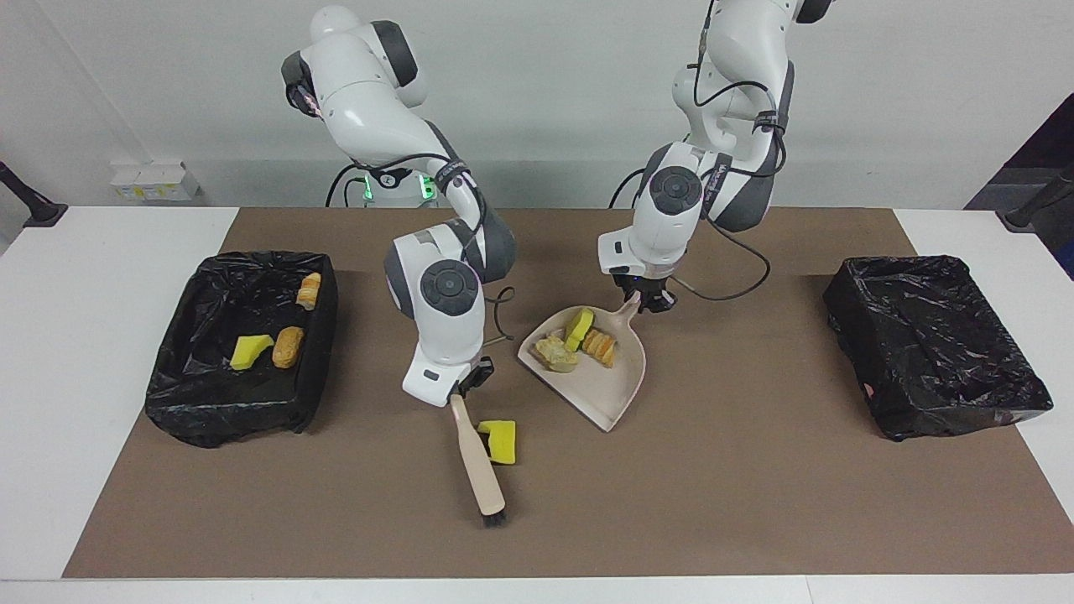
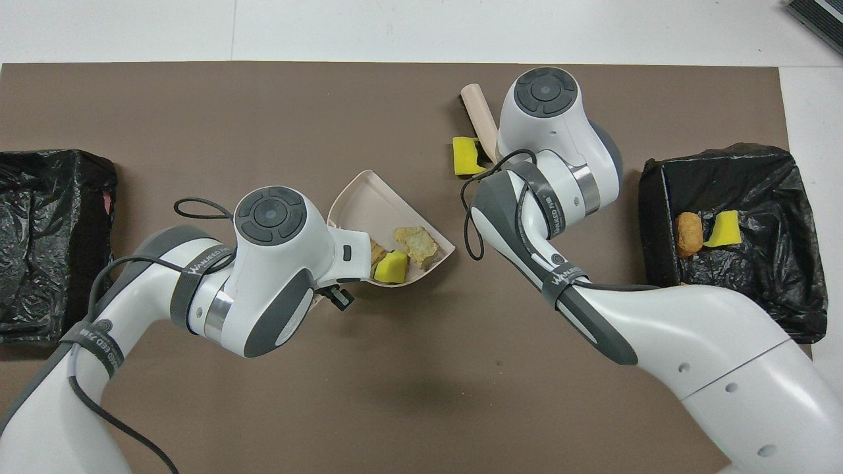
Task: Sweep and dump trash in bin
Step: 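Brush the remaining sponge into the dustpan held by the left gripper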
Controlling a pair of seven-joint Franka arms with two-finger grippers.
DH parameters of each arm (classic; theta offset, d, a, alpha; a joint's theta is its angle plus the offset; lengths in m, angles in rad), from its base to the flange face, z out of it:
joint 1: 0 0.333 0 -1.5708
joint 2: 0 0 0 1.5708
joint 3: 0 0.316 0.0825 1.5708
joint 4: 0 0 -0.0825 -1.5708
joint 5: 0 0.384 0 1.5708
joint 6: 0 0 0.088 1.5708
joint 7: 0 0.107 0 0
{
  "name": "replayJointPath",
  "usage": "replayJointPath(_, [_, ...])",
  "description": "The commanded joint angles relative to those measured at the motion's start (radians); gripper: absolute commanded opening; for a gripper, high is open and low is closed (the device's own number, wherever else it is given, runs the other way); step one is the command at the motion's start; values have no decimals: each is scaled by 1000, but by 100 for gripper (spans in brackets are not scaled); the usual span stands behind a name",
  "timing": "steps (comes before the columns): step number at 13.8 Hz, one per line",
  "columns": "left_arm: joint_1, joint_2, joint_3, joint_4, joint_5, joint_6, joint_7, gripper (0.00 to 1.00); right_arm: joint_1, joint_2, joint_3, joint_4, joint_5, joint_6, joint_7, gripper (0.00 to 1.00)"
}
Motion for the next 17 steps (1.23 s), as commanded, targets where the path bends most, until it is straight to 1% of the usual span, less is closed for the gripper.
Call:
replayJointPath(1, [5, -31, 4, -33, -20, 30, 33, 0, 9, -23, 13, -18, 83, -97, -16, 0])
replayJointPath(2, [5, -31, 5, -33, -20, 31, 33, 0, 14, -50, 13, -64, 127, -102, 2, 0])
replayJointPath(3, [5, -31, 5, -33, -20, 31, 31, 0, 36, -76, 13, -109, 141, -102, 14, 0])
replayJointPath(5, [5, -31, 5, -33, -20, 33, 30, 0, 98, -118, 13, -163, 148, -122, 33, 0])
replayJointPath(6, [5, -30, 5, -33, -20, 39, 30, 0, 122, -129, 19, -169, 180, -138, 33, 0])
replayJointPath(7, [5, -30, 5, -33, -20, 41, 30, 0, 132, -133, 22, -170, 232, -152, 27, 0])
replayJointPath(8, [5, -30, 7, -33, -20, 41, 30, 0, 133, -137, 42, -170, 275, -154, 27, 0])
replayJointPath(10, [6, -30, 7, -33, -20, 42, 30, 0, 139, -144, 91, -167, 293, -152, 48, 0])
replayJointPath(13, [11, -30, 10, -31, -20, 42, 33, 0, 106, -173, 95, -167, 329, -187, 44, 0])
replayJointPath(17, [38, -25, 10, -28, -20, 44, 33, 0, 57, -254, 95, -169, 332, -255, 39, 0])
